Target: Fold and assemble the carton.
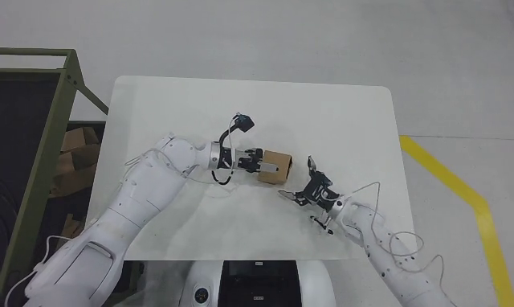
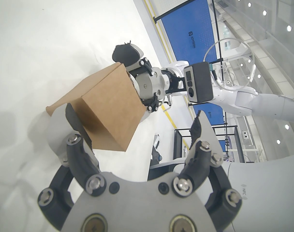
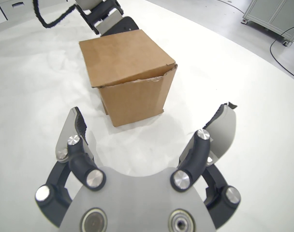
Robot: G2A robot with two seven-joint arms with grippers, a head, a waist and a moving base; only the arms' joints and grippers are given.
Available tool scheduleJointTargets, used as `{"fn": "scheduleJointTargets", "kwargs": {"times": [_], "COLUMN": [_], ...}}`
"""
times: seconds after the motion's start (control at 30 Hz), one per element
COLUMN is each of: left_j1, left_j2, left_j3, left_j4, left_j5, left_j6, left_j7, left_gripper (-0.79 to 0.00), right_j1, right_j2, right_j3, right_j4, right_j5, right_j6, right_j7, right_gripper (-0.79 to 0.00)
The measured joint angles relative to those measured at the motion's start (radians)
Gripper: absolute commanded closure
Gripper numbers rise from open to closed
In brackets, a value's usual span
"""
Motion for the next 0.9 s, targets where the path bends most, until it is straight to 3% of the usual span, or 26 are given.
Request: {"fn": "scheduleJointTargets", "kwargs": {"times": [0.2, 0.5, 0.9], "left_j1": [-0.009, 0.036, 0.095], "left_j2": [-0.004, 0.022, 0.05], "left_j3": [0.005, -0.083, -0.161], "left_j4": [0.014, 0.029, -0.02], "left_j5": [0.003, -0.001, -0.001], "left_j6": [-0.02, -0.054, -0.048], "left_j7": [0.009, 0.065, 0.068], "left_gripper": [-0.785, -0.785, -0.785], "right_j1": [-0.072, 0.013, 0.066], "right_j2": [0.006, -0.013, -0.033], "right_j3": [0.041, -0.01, -0.006], "right_j4": [-0.086, -0.045, 0.025], "right_j5": [0.028, 0.036, 0.083], "right_j6": [0.099, 0.073, 0.197], "right_j7": [0.01, 0.071, 0.108], "right_gripper": [-0.785, -0.785, -0.785]}}
